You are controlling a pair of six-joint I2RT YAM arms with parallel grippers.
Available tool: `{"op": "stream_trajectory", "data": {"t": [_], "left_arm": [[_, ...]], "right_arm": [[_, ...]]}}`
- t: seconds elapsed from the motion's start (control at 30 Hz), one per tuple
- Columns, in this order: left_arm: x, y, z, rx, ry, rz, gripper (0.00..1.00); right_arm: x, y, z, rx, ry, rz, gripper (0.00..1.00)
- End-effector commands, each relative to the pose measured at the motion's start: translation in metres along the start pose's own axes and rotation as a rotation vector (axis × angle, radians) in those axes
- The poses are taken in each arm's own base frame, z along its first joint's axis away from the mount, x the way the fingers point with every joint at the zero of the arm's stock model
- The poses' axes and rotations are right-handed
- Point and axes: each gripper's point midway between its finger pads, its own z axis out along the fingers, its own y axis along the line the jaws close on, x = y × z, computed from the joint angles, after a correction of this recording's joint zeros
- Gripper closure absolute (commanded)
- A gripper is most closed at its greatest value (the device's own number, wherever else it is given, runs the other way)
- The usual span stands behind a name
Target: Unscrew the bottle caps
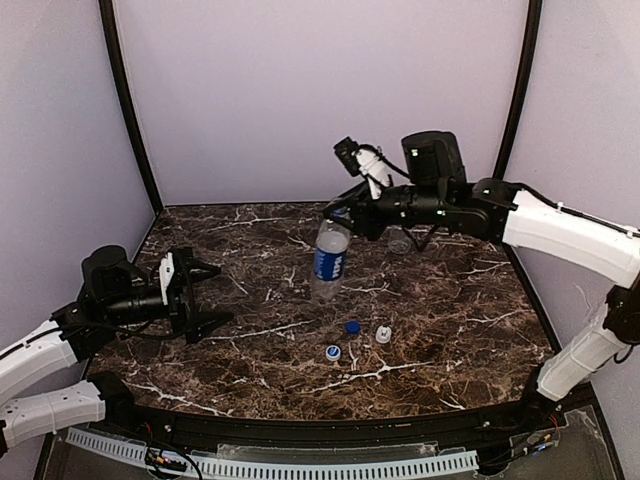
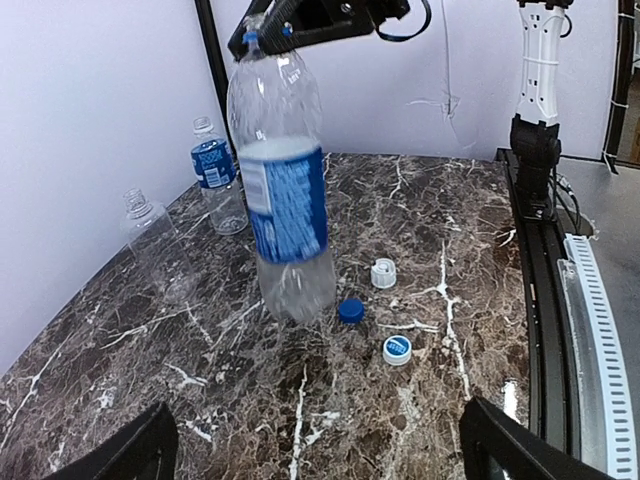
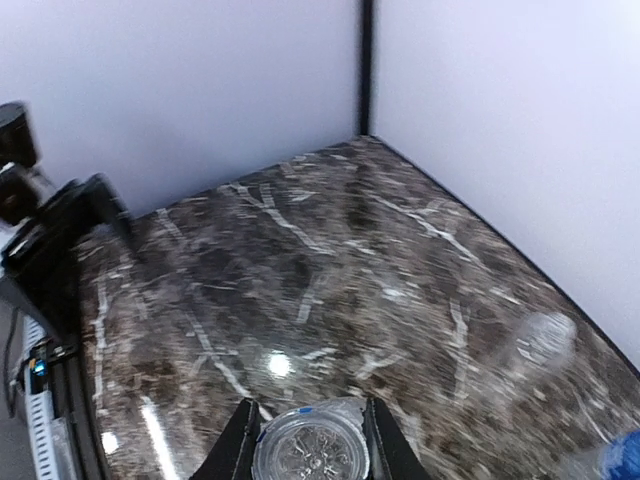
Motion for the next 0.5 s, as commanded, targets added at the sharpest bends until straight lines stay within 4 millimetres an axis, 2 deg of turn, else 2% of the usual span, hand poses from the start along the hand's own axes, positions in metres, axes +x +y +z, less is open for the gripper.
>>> {"op": "stream_trajectory", "data": {"t": [0.0,0.13,0.17,0.27,0.33,0.47], "left_arm": [[0.027,0.023,-0.004,-0.14,0.039,-0.026,0.01],[0.061,0.077,-0.029,-0.459,0.078,-0.15,0.01],[0.07,0.088,-0.039,-0.542,0.088,-0.168,0.01],[0.088,0.114,-0.066,-0.715,0.098,-0.233,0.01],[0.09,0.122,-0.077,-0.763,0.091,-0.238,0.01],[0.093,0.129,-0.088,-0.805,0.089,-0.253,0.01]], "right_arm": [[0.032,-0.103,-0.074,0.455,0.082,0.143,1.0],[0.061,-0.175,-0.138,0.723,0.096,0.214,1.0],[0.068,-0.2,-0.158,0.8,0.093,0.232,1.0],[0.079,-0.25,-0.195,0.922,0.054,0.231,1.0],[0.085,-0.281,-0.21,0.976,0.033,0.216,1.0],[0.089,-0.329,-0.223,0.999,-0.047,0.206,1.0]]}}
